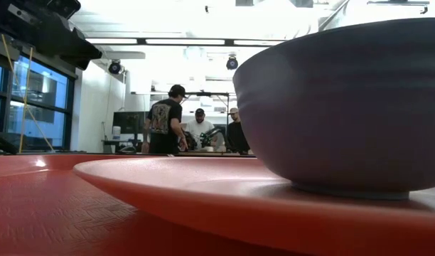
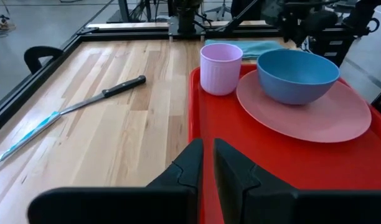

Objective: Set up tray
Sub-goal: Put the blue table napkin on the red serving tray to the left of the pink plate

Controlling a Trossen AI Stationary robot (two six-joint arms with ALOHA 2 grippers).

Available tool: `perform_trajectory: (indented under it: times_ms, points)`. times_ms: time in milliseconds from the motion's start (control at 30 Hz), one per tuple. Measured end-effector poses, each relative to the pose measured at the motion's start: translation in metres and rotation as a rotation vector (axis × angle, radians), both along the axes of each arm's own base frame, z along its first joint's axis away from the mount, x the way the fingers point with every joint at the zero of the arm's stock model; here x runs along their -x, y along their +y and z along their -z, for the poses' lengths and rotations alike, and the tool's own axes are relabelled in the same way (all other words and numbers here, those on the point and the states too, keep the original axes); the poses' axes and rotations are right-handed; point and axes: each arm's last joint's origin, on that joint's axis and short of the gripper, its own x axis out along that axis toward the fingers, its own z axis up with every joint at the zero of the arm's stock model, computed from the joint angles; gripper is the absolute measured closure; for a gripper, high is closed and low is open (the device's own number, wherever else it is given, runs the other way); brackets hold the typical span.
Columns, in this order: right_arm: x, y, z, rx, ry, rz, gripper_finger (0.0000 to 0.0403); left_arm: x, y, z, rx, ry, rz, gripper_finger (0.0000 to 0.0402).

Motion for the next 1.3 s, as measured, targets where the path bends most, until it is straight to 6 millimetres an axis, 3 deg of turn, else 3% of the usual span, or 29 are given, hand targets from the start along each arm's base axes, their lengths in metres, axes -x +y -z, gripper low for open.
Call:
perform_trajectory:
  times_ms: [267, 700, 900, 1300]
  points:
    - [-0.003, -0.012, 0.002, 0.052, 0.050, 0.018, 0.0210, 0.000, 0.000, 0.000, 0.000, 0.000, 0.000, 0.0334]
    - [-0.011, -0.035, 0.027, 0.032, 0.062, 0.080, 0.0210, 0.000, 0.000, 0.000, 0.000, 0.000, 0.000, 0.0334]
    - [-0.005, -0.037, 0.031, 0.008, 0.143, 0.092, 0.0210, 0.000, 0.000, 0.000, 0.001, 0.000, 0.001, 0.0334]
    - [-0.010, -0.034, 0.039, -0.009, 0.128, 0.093, 0.0210, 0.000, 0.000, 0.000, 0.000, 0.000, 0.000, 0.0334]
